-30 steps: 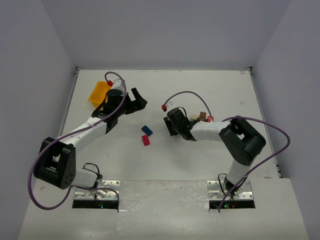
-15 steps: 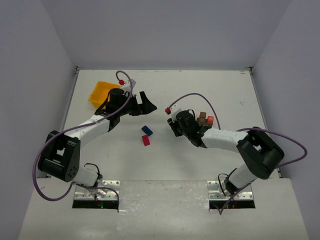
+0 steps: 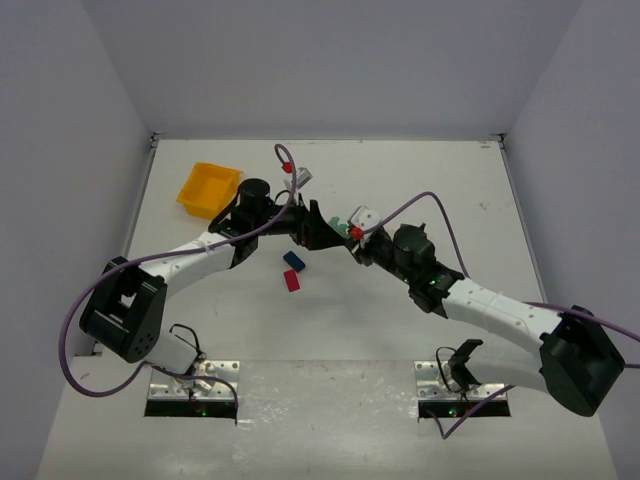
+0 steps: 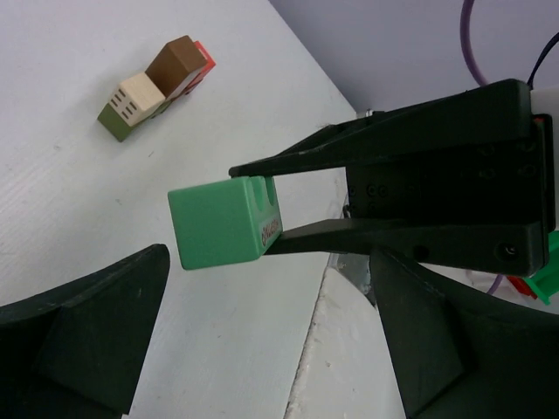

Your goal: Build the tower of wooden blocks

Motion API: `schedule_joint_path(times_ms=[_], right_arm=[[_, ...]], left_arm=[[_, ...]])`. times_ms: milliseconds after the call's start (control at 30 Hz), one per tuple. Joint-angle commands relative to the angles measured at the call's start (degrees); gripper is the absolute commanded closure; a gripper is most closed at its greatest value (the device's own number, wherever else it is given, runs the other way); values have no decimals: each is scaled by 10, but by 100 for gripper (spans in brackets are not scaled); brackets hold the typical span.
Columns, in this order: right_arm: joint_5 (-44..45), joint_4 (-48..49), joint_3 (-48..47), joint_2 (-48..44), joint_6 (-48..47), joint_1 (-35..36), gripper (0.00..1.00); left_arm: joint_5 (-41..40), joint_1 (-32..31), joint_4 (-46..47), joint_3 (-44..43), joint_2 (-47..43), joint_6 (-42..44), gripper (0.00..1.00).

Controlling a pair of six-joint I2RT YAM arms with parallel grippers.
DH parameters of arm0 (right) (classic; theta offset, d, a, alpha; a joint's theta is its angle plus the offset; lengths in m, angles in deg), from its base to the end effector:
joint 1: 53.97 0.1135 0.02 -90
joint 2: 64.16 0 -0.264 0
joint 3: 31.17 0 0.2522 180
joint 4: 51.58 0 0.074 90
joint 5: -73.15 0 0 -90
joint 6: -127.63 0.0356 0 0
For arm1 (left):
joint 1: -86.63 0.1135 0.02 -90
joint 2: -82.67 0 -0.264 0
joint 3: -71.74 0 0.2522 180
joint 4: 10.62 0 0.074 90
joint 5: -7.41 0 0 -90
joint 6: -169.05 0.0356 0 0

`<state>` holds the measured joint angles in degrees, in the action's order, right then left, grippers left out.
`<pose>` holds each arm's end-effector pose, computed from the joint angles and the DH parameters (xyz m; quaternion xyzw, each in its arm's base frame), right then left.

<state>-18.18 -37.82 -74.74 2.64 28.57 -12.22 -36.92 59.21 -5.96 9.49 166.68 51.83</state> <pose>0.1903 0.1710 0.2386 -0.3341 0.6860 0.1904 0.6177 0.2734 -0.1705 0.2535 0.2319 0.7409 -0.5286 0.3432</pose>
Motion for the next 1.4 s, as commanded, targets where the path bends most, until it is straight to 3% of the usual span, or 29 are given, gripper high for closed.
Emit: schedule_joint_path(times_ms=[0, 200, 267, 400, 567, 767, 833, 900, 967, 1033, 1133, 1267, 1367], right_arm=[[-36, 49, 11, -29, -9, 5, 87], [-34, 46, 26, -47, -4, 5, 87], [-33, 48, 31, -57, -1, 5, 87], [-14, 45, 26, -64, 3, 5, 87], [-10, 45, 20, -60, 0, 5, 87], [-9, 37, 6, -57, 2, 5, 86], [-8, 27, 0, -56, 7, 5, 83], [-5, -21, -17, -50, 23, 5, 77], [-5, -71, -44, -42, 55, 4, 60], [-6, -142, -84, -33, 98, 5, 40], [-4, -215, -110, -33, 143, 5, 4], [-20, -258, -119, -51, 149, 2, 1], [-90, -298, -127, -67, 140, -7, 1]], left_arm=[[24, -5, 77, -8, -5, -26, 8], [9, -4, 86, 0, -15, -42, 13], [10, -4, 86, 2, -18, -43, 19], [18, -5, 93, 3, -20, -42, 44], [39, -5, 110, 8, -17, -43, 50], [36, -5, 115, 9, -17, -40, 95], [33, -5, 122, 11, -17, -36, 100], [31, -5, 133, 14, -17, -20, 100], [28, -5, 144, 16, -17, 0, 100], [39, -4, 162, 19, -16, 42, 100], [130, 2, 196, 26, -7, 113, 100], [218, 4, 207, 37, -4, 205, 100], [282, 5, 189, 46, -10, 304, 100]])
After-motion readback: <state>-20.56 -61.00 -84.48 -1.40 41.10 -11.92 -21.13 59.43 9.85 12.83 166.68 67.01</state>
